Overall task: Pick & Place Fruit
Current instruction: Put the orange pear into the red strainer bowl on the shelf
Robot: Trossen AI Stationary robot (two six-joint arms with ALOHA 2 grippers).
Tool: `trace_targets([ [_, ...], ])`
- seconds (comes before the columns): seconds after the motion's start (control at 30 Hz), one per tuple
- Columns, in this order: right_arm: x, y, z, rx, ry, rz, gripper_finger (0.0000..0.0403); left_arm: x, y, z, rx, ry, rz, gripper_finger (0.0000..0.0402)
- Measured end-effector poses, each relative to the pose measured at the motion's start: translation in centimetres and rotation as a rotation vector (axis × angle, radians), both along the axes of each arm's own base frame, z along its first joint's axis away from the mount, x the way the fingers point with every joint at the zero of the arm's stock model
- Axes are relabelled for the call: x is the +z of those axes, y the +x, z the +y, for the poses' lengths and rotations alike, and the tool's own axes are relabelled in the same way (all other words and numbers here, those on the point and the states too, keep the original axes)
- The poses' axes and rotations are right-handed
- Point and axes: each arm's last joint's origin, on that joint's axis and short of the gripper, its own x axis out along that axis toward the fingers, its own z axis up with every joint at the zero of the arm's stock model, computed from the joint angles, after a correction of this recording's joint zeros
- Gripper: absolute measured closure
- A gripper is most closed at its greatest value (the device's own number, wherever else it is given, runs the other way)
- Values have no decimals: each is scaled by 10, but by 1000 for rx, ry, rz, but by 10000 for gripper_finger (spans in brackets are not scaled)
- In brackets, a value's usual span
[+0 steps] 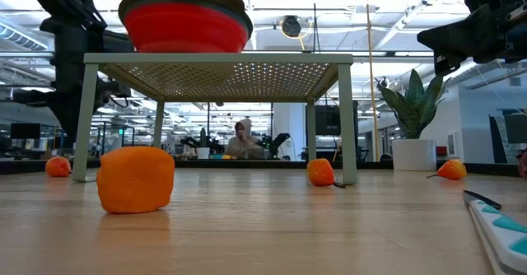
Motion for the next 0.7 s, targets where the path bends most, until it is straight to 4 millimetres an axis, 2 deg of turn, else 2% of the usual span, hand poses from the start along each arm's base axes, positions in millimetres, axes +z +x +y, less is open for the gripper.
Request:
trace_targets([
  [0.47, 0, 0, 0, 0, 0, 0, 403, 0, 9, -12, -65, -35, -8, 351],
  [0.57, 0, 0, 0, 0, 0, 0, 403, 0, 11, -13, -78, -34, -6, 327],
  [0.7, 0, 0, 0, 0, 0, 0, 403, -1, 11, -15, -49, -37, 15, 270],
])
